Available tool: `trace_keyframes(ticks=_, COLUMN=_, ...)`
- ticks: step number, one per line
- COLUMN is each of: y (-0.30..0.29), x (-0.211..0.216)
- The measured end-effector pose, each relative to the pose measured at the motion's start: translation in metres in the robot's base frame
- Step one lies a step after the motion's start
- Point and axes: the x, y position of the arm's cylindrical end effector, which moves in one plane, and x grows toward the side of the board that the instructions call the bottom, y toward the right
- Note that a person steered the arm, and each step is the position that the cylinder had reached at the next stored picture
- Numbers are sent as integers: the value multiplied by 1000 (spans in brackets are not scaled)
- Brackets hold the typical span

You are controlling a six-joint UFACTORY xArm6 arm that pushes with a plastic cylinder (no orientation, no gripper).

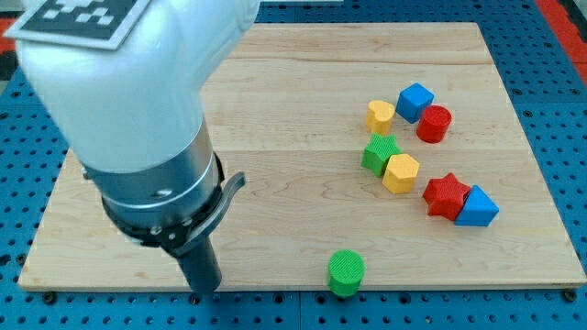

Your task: Move the green circle below the blue triangle

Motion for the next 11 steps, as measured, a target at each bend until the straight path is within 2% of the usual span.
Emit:
trace_keyframes(ticks=2, y=17, x=0)
trace_keyframes(ticks=3, y=102, x=-1)
trace_keyframes(ticks=4, y=146, x=0)
trace_keyframes(ticks=8, y=236, x=-3)
trace_keyframes(ticks=9, y=238, x=0)
trace_keyframes(ticks=11, y=307, x=-24)
